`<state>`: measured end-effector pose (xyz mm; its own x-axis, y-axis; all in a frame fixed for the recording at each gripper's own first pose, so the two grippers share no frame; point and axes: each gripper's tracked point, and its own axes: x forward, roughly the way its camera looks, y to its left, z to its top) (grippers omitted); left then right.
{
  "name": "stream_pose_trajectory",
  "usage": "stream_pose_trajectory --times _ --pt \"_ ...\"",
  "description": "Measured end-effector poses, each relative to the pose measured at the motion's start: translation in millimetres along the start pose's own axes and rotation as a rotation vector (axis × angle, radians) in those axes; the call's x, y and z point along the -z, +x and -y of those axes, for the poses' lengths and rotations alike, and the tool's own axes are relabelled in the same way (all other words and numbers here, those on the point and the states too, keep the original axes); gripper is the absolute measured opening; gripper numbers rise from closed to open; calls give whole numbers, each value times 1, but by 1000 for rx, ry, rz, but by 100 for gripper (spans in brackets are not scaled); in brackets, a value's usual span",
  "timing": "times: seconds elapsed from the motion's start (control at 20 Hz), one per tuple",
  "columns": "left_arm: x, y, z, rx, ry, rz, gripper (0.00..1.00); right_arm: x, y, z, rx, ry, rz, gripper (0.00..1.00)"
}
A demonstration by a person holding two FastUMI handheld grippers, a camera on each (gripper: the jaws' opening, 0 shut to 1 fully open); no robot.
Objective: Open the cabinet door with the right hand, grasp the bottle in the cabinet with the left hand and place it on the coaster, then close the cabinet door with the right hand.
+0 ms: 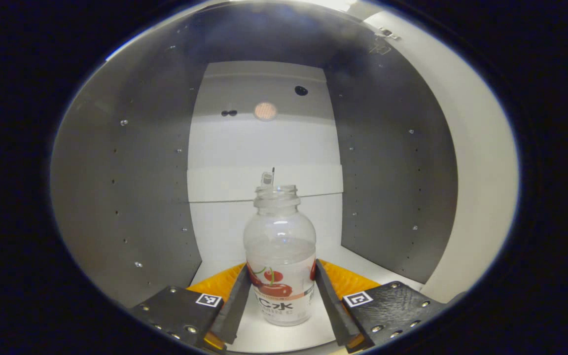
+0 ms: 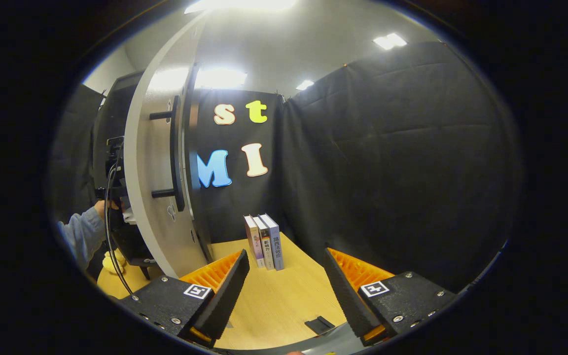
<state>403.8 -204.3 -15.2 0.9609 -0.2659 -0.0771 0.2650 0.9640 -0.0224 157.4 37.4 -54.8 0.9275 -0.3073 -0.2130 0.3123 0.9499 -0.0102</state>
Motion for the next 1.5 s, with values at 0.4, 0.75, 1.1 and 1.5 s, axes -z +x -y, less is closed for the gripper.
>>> stream_pose_trajectory --times 0.4,0.75,1.1,1.5 --pt "-43 -63 -4 12 -31 89 74 -7 5 0 -66 13 21 94" --pt "-54 -125 -14 -11 -34 123 73 -14 7 -4 -157 14 43 94" --pt "-30 -187 -19 -68 -26 112 74 -8 4 -2 -223 34 37 94" --pt "11 -248 -25 -137 -53 89 76 -4 -1 15 -253 24 41 94"
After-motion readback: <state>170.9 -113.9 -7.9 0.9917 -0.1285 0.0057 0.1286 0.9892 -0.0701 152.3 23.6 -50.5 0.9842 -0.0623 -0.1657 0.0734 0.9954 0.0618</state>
